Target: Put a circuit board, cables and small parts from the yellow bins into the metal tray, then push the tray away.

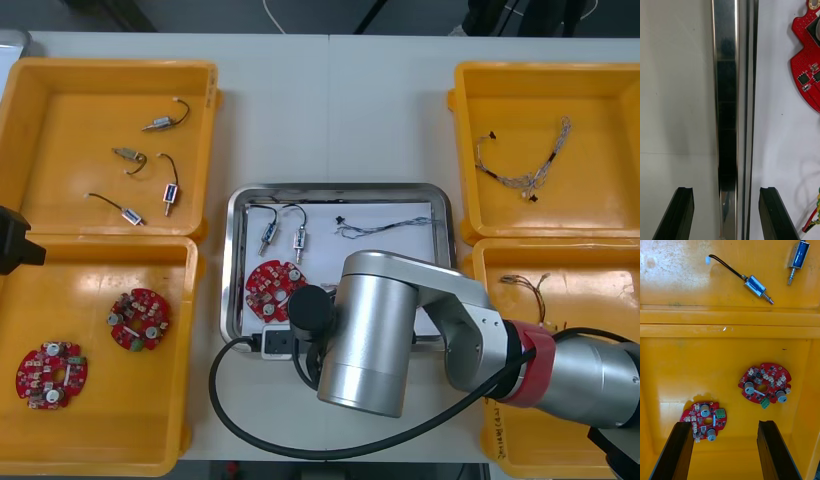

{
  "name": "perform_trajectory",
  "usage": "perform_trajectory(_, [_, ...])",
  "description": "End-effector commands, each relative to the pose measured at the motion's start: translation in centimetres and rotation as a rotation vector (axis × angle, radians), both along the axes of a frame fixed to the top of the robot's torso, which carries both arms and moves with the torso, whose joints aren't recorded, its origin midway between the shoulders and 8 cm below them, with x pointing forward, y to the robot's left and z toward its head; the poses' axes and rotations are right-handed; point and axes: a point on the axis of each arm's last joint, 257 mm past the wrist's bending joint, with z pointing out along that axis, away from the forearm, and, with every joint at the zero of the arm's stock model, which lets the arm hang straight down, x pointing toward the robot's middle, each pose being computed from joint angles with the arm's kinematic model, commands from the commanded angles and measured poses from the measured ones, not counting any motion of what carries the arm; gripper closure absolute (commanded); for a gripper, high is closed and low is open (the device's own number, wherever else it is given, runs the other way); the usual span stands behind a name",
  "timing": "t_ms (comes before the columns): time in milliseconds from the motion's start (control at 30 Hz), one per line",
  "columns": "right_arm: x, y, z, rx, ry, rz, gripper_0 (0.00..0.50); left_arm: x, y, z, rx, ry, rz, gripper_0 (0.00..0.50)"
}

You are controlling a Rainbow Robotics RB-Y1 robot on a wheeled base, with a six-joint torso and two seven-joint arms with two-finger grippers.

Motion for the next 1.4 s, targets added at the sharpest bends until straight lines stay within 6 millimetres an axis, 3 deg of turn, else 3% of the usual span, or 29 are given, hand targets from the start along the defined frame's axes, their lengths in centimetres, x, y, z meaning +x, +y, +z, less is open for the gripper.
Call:
perform_trajectory(33, [-1.12, 1.51, -0.25, 0.021, 0.001, 0.023, 0.0, -0.28, 1.78, 1.57, 0.096, -0.028, -0.053, 0.0])
perform_trajectory(1233, [-0.79, 1.05, -0.87, -0.012, -0.036, 0.029, 0.0, -0.28, 1.78, 1.57, 0.096, -0.028, -0.053, 0.0])
perform_trajectory(1267, [-0.79, 1.05, -0.87, -0.012, -0.036, 0.029, 0.011, -0.28, 1.78, 1.57, 0.096, -0.028, -0.053, 0.0])
perform_trajectory(1333, [-0.83, 1.05, -0.88, -0.012, -0.034, 0.03, 0.174, -0.28, 1.78, 1.57, 0.096, -0.028, -0.053, 0.0])
perform_trajectory(1400, [-0.83, 1.05, -0.88, -0.012, -0.034, 0.03, 0.261, -0.28, 1.78, 1.57, 0.096, -0.028, -0.053, 0.0])
